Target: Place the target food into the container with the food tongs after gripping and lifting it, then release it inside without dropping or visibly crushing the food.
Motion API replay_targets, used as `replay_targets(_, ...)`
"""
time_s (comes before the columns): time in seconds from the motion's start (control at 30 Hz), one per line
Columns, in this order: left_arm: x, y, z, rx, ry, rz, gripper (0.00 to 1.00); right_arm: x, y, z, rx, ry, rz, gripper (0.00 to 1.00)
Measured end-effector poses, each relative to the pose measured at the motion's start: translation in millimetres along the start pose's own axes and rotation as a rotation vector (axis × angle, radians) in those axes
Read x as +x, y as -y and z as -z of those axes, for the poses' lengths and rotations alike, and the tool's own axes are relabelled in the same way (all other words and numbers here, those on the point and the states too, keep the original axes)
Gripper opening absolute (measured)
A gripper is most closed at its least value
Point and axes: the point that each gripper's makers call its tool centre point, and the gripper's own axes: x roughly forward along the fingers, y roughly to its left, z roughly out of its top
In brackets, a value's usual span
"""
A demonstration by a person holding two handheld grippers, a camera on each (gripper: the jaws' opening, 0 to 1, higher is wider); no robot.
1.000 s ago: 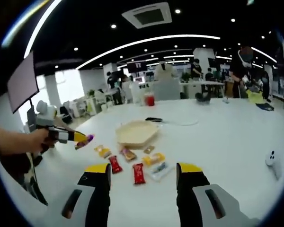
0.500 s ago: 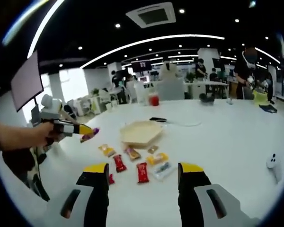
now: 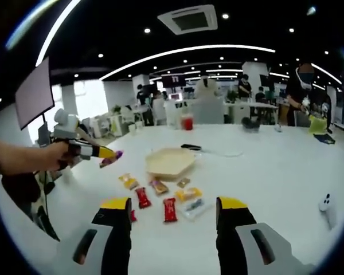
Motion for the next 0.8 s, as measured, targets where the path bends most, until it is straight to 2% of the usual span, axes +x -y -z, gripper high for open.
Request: replay_targets(0.8, 13, -8.6, -25.1, 0.009, 0.022, 0.005, 0.18, 0, 6, -4.7, -0.014, 0.002, 0.012, 0.61)
